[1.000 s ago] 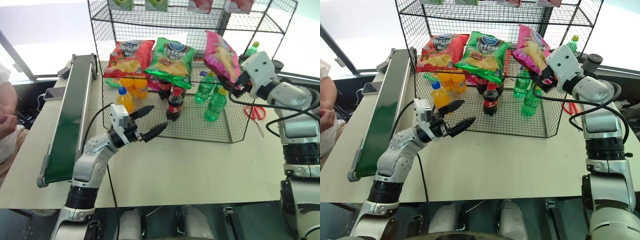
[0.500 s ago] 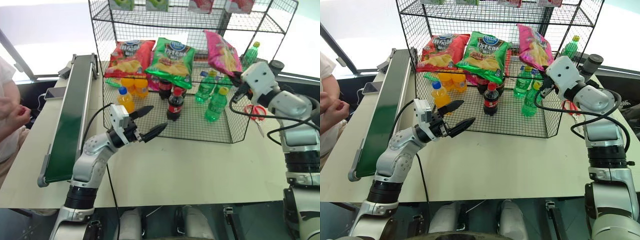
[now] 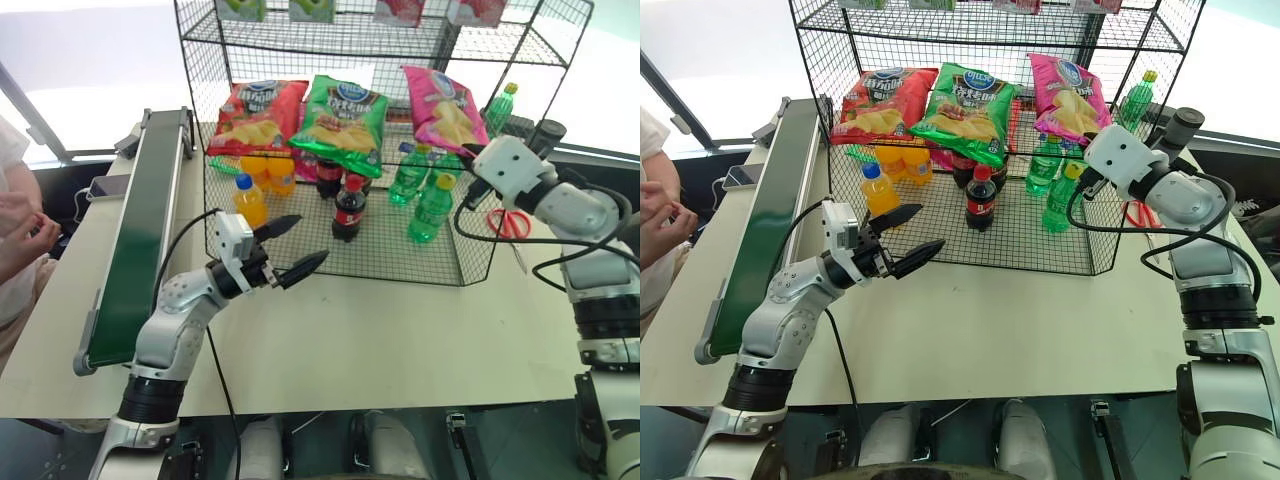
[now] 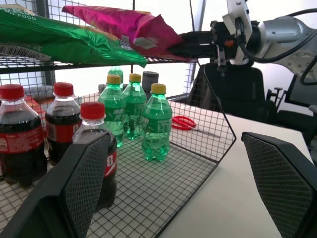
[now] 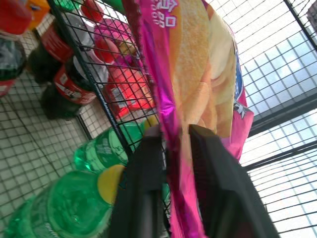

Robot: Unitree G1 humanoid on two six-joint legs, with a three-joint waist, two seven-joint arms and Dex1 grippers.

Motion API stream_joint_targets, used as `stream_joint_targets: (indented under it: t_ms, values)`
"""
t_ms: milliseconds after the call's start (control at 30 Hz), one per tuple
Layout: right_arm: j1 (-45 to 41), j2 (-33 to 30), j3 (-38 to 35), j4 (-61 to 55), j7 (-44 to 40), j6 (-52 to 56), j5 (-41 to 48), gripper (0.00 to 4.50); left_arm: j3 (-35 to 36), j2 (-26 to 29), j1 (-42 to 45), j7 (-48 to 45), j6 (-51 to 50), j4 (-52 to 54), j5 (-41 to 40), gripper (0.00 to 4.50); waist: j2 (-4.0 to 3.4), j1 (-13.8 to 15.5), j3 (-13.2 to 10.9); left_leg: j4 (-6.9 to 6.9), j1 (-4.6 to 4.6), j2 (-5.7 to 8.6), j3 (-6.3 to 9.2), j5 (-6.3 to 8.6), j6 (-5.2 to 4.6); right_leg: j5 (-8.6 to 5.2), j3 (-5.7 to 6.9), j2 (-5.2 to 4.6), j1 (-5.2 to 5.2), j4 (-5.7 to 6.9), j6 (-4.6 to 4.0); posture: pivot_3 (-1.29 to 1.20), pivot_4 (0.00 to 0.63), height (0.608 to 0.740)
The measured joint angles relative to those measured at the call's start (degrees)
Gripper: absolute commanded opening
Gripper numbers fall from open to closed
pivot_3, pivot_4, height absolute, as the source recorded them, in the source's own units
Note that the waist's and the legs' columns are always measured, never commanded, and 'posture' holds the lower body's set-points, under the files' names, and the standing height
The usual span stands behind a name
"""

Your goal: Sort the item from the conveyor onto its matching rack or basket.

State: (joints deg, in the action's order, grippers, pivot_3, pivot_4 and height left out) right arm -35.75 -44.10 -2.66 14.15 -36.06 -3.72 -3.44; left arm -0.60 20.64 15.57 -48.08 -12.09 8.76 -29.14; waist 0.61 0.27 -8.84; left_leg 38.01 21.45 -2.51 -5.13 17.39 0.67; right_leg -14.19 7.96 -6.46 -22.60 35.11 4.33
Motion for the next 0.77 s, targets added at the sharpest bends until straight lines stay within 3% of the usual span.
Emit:
stream_joint_targets:
  t_ms: [133,167,400,533,667,767]
  values:
    - [1.21,-0.32,-4.06,-5.71,-3.97,3.99,7.41,4.30,1.63,2.98,-0.72,0.64,-0.14,0.65,0.41,4.50,-0.02,0.10,-0.01,0.00,0.00,-0.01,0.03,0.07,-0.13,0.00,0.01,0.00,0.00,0.00,0.00,0.00,0.150,0.740]
    - [1.73,-0.32,-5.69,-7.71,-5.02,5.52,10.14,4.41,2.02,3.82,-0.83,0.96,-0.22,0.65,0.64,4.50,-0.02,0.14,-0.01,0.00,0.00,-0.01,0.04,0.11,-0.18,0.00,0.01,0.00,0.00,-0.01,0.00,0.00,0.150,0.740]
    - [12.85,0.03,-17.02,-29.03,-10.45,28.04,40.25,4.41,6.70,11.54,-2.79,0.98,-2.37,1.46,1.06,4.50,-0.02,0.44,-0.01,0.00,0.01,-0.05,0.07,0.27,-0.46,0.00,0.04,-0.04,0.02,-0.02,-0.02,0.00,0.150,0.740]
    - [26.10,-0.23,-23.21,-39.36,-10.57,37.66,53.00,4.41,11.28,16.00,-4.51,0.40,-3.21,1.34,0.95,4.50,-0.01,0.67,0.00,-0.01,0.04,-0.03,0.13,0.32,-0.53,-0.01,0.05,-0.12,0.05,-0.07,-0.03,0.00,0.150,0.740]
    - [42.88,-1.17,-25.10,-42.18,-17.12,36.29,50.69,4.41,14.59,18.41,-7.64,-1.52,-2.44,-0.61,0.95,4.50,-0.01,0.61,0.00,-0.01,0.02,0.02,0.08,0.36,-0.59,-0.02,0.07,-0.17,0.06,-0.11,-0.01,0.00,0.150,0.740]
    - [47.73,-1.28,-27.15,-39.45,-20.15,33.24,47.39,4.41,15.72,19.63,-9.15,-2.76,-1.07,-3.74,1.53,4.50,-0.04,0.24,-0.01,-0.01,-0.03,0.02,-0.06,0.36,-0.59,-0.01,0.00,-0.15,-0.01,-0.08,-0.01,0.00,0.150,0.740]
